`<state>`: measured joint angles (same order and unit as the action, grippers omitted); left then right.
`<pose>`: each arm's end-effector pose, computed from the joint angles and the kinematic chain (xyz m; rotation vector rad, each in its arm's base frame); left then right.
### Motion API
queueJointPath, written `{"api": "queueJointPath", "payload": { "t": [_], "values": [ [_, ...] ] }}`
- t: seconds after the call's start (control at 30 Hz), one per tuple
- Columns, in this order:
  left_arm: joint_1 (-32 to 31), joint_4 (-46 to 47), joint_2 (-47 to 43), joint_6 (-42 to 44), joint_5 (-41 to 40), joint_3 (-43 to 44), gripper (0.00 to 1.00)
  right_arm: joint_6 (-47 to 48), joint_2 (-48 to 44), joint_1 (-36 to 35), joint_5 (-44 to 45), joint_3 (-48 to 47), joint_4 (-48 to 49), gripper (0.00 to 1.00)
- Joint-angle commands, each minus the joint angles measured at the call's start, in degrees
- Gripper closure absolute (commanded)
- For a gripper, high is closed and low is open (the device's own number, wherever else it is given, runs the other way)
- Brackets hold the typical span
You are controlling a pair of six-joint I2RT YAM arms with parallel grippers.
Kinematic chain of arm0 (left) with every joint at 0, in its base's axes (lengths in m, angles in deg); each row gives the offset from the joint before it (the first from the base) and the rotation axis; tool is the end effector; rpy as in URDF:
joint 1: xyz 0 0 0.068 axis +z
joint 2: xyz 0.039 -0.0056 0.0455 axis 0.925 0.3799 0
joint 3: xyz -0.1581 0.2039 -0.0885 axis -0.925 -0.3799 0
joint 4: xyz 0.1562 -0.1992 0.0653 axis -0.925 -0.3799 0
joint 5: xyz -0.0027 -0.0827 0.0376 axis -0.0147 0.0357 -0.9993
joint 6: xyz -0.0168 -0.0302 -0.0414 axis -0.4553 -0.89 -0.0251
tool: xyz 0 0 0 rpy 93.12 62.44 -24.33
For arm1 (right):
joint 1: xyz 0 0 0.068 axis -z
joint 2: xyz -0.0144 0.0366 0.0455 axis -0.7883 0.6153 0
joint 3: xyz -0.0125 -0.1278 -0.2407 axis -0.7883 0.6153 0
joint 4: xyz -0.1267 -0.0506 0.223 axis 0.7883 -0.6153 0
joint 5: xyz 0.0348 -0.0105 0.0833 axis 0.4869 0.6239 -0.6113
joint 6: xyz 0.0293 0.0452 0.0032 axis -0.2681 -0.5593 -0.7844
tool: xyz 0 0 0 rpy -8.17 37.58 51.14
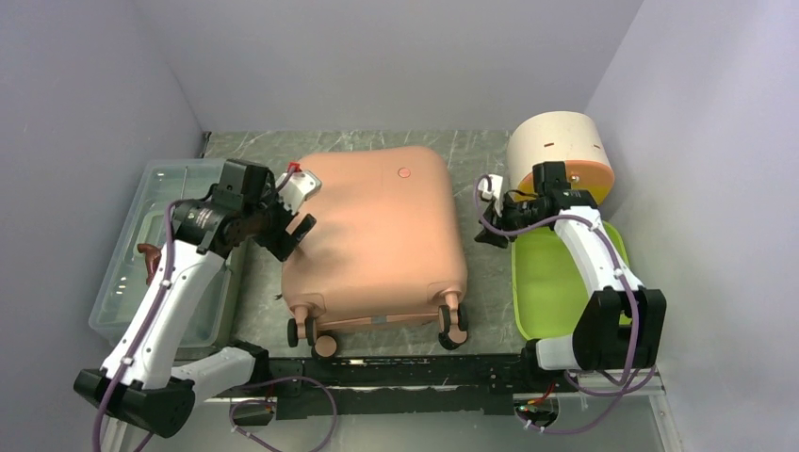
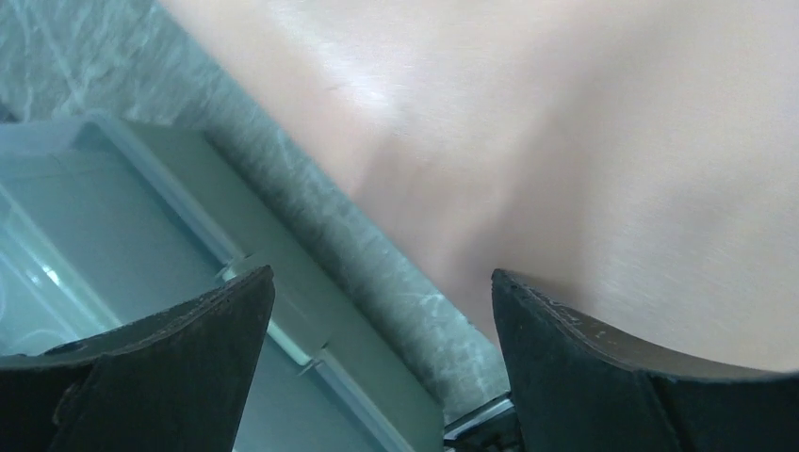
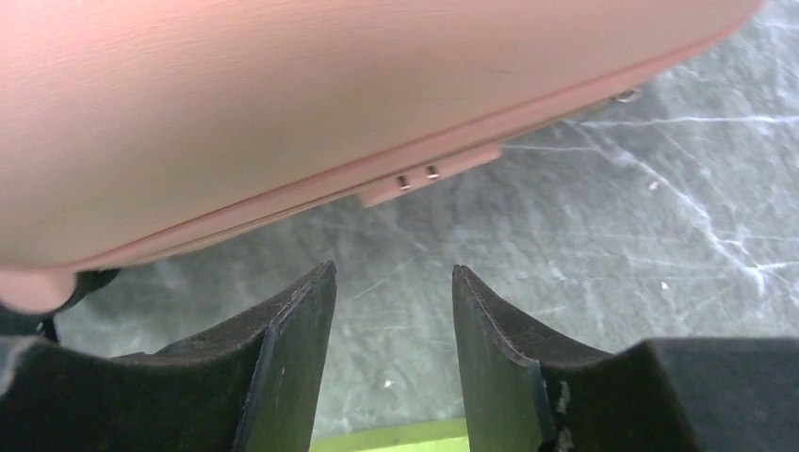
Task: Open, take out, and arrange the luggage
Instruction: Adjust the luggage at the center of the board.
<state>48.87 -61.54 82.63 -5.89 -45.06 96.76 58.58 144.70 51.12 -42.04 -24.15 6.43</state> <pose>0.1804 -0.0642 0.3882 0.9063 2.2594 -0.0570 0.2667 0.0313 0.2752 -1.3457 1.8035 0.6293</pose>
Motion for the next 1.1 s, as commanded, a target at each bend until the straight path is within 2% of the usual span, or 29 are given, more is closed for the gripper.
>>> {"api": "queueJointPath", "payload": {
  "t": [0.0,0.1,0.23,0.4,0.63,0.83,1.07],
  "values": [
    [0.1,7.7,3.9,-0.4,-9.1,-4.8,0.07,17.0,-4.7,-1.8,-0.8,-1.7,-16.2,0.49],
    [0.2,12.2,7.6,-0.7,-16.8,-5.0,0.07,17.9,-7.2,-6.4,2.8,0.8,-18.0,0.50],
    [0.8,16.5,12.6,-1.2,-23.5,-2.1,0.08,13.4,-10.3,-17.2,9.0,5.4,-14.3,0.50],
    [1.2,19.6,19.0,0.2,-26.3,-0.7,0.08,10.3,-10.9,-21.2,6.8,5.8,-12.5,0.51],
    [1.4,21.9,27.9,-1.2,-20.3,3.1,0.08,11.1,-10.7,-22.1,3.6,5.5,-13.7,0.51],
    [1.3,18.3,38.0,-3.9,-12.2,12.7,0.09,9.4,-6.3,-22.5,4.7,7.1,-9.3,0.50],
    [0.4,13.5,49.2,-5.5,-0.9,23.9,0.08,5.2,-3.5,-22.6,-0.9,4.1,-3.8,0.50]
  ]
}}
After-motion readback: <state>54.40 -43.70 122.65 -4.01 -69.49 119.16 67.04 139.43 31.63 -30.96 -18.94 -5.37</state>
